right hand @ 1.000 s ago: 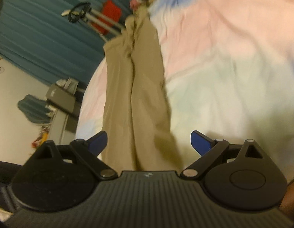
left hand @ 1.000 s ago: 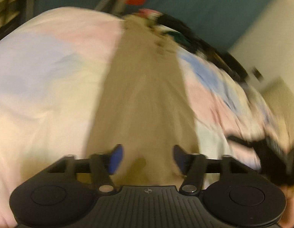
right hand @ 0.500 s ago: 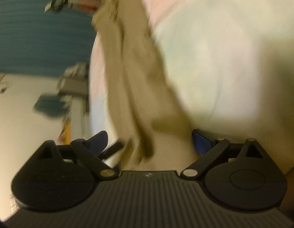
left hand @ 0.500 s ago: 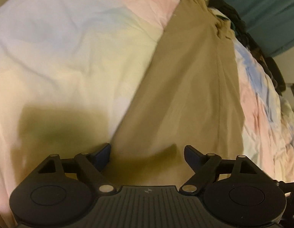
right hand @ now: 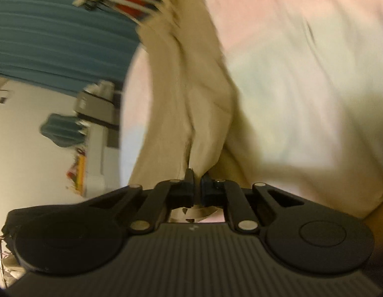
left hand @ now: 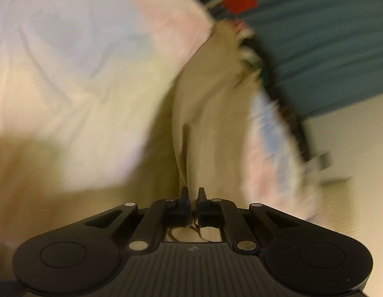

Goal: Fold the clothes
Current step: 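Grasp the T-shirt strip with the left gripper while the right gripper grasps and folds it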

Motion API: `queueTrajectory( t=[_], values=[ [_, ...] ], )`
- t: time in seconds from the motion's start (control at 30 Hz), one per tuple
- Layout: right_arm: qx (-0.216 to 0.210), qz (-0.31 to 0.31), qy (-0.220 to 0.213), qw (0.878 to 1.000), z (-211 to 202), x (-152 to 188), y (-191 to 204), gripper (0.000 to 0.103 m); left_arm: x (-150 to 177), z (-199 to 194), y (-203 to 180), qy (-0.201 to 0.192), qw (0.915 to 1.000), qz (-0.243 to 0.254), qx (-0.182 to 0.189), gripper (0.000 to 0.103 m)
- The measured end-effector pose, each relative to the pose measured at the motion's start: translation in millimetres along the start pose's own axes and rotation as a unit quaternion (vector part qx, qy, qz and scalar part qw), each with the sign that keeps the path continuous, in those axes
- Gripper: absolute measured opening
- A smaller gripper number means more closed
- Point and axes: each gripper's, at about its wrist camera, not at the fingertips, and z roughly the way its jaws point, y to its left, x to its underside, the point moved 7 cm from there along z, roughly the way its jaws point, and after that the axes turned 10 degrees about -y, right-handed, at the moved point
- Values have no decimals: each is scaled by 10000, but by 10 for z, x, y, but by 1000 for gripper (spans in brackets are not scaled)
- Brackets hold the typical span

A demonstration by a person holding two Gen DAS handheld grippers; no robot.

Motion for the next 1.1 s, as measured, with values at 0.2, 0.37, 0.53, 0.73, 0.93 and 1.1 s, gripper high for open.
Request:
queueTrajectory(
  t=[0.2,0.37,0.53,0.73,0.93,1.1],
  values=[
    [-593,-732,-622,9936,-663,-425,641,8,-55,-463,-433,-208,9972,55,721,5],
    [-762,-968,-803,9891,-1188,-281,584,7,318,-811,-485,-79,9956,215,904,5],
    [-744,-685,-826,9914,-1355,-25,323,8,791,-990,-489,-39,9956,426,831,5],
    [-783,-824,-982,9886,-1094,-291,525,7,492,-873,-742,-400,9923,722,918,5],
    [-775,-746,-1238,9865,-573,-978,787,8,-64,-674,-1153,-940,9867,1074,773,5],
    [-483,-827,-1525,9836,48,-1539,918,8,-555,-195,-1526,-1416,9770,1538,422,5]
  ],
)
